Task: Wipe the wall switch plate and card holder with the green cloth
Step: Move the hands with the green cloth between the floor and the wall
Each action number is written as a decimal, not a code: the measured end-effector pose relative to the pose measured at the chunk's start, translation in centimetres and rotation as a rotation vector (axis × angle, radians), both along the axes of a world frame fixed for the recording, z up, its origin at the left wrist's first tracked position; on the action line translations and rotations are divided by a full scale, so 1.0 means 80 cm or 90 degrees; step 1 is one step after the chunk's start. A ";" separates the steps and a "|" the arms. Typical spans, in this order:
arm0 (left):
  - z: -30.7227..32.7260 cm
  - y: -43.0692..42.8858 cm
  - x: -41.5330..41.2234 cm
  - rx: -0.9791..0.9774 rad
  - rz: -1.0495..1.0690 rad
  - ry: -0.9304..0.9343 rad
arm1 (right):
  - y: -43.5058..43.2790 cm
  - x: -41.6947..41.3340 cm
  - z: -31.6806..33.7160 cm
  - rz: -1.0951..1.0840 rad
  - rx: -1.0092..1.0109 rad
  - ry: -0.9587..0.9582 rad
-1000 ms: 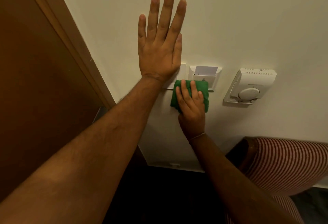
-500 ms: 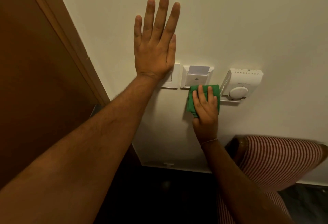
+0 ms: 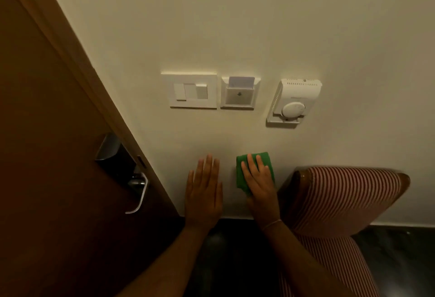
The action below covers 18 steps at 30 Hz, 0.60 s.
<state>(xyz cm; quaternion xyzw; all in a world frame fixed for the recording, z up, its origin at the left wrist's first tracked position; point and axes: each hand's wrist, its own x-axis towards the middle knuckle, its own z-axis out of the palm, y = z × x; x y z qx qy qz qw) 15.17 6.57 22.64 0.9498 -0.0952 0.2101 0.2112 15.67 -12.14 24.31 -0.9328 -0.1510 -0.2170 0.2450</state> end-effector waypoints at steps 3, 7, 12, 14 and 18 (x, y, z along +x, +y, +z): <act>-0.043 -0.021 -0.033 0.027 0.004 0.087 | -0.022 -0.031 -0.040 0.011 -0.031 0.069; -0.096 -0.047 -0.064 0.070 -0.042 0.153 | -0.059 -0.079 -0.106 0.002 -0.056 0.162; -0.157 -0.081 -0.086 0.077 -0.092 0.242 | -0.121 -0.137 -0.188 -0.024 -0.092 0.303; -0.186 -0.094 -0.092 0.090 -0.107 0.279 | -0.147 -0.159 -0.222 -0.039 -0.104 0.372; -0.237 -0.116 -0.111 0.109 -0.130 0.355 | -0.187 -0.181 -0.275 -0.063 -0.108 0.418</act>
